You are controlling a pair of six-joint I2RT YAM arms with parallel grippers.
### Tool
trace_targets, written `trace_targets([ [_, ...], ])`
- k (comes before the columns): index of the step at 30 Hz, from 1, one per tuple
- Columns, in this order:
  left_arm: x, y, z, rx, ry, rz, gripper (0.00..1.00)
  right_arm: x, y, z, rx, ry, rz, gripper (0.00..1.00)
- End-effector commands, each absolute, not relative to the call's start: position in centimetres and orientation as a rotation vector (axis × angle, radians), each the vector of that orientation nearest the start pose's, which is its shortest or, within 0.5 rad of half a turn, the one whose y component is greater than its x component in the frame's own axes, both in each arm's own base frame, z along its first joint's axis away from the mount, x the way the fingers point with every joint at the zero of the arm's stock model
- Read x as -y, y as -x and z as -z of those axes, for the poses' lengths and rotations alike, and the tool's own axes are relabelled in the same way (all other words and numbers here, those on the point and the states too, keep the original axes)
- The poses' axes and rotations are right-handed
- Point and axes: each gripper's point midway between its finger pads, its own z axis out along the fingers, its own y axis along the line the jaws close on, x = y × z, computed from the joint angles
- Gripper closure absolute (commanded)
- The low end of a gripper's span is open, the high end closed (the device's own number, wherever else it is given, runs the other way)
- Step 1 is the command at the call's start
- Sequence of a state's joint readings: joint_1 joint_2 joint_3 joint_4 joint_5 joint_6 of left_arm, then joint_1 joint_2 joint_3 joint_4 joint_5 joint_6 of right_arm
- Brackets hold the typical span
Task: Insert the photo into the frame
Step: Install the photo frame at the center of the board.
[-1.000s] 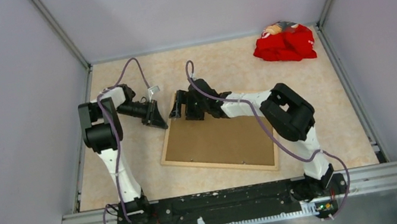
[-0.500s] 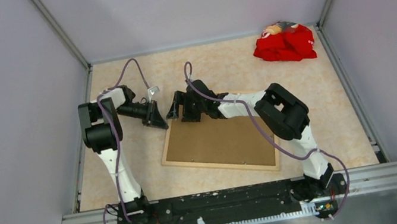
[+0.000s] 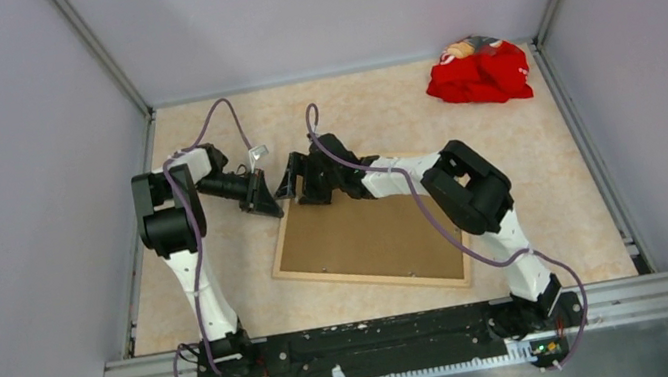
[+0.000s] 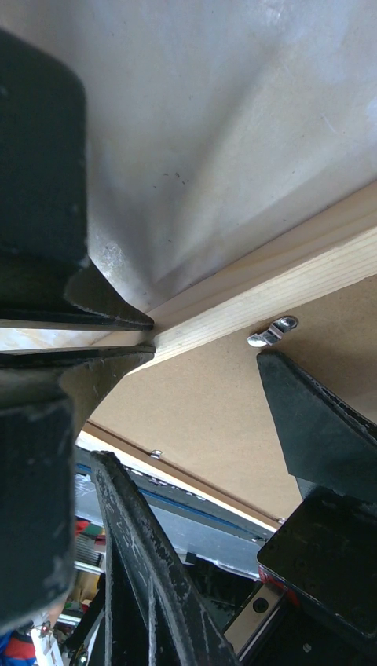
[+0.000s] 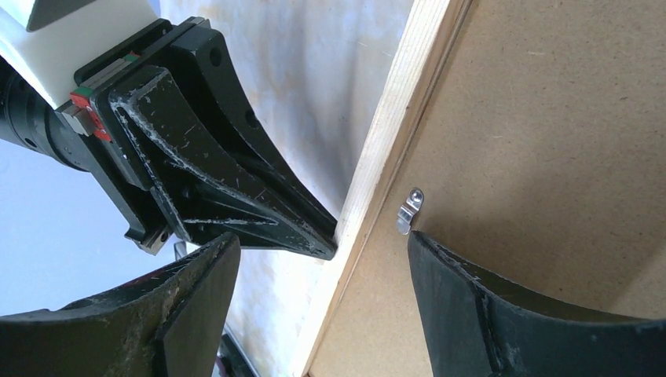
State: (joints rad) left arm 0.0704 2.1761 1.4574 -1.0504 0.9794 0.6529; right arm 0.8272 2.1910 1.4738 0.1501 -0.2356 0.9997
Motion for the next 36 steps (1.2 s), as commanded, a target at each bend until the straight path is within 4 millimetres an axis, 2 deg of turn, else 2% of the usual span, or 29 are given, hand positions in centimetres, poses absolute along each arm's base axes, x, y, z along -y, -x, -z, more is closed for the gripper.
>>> trace_targets([
  [1,10.7,-33.2,-1.8,-2.541,-0.712,1.329,0.85,-49.3,-34.0,-6.9,-2.415,-0.04,-1.26,0.22],
  [23,10.7,-32.9,-1.6,-2.54,-0.717,1.332,0.86,-49.7,-34.8,-5.7,-2.418,-0.11,-1.249,0.22],
  [36,10.7,-32.7,-1.4,-2.542,-0.724,1.336,0.86,-49.1,-35.6,-4.9,-2.402,-0.186,-1.207,0.22],
])
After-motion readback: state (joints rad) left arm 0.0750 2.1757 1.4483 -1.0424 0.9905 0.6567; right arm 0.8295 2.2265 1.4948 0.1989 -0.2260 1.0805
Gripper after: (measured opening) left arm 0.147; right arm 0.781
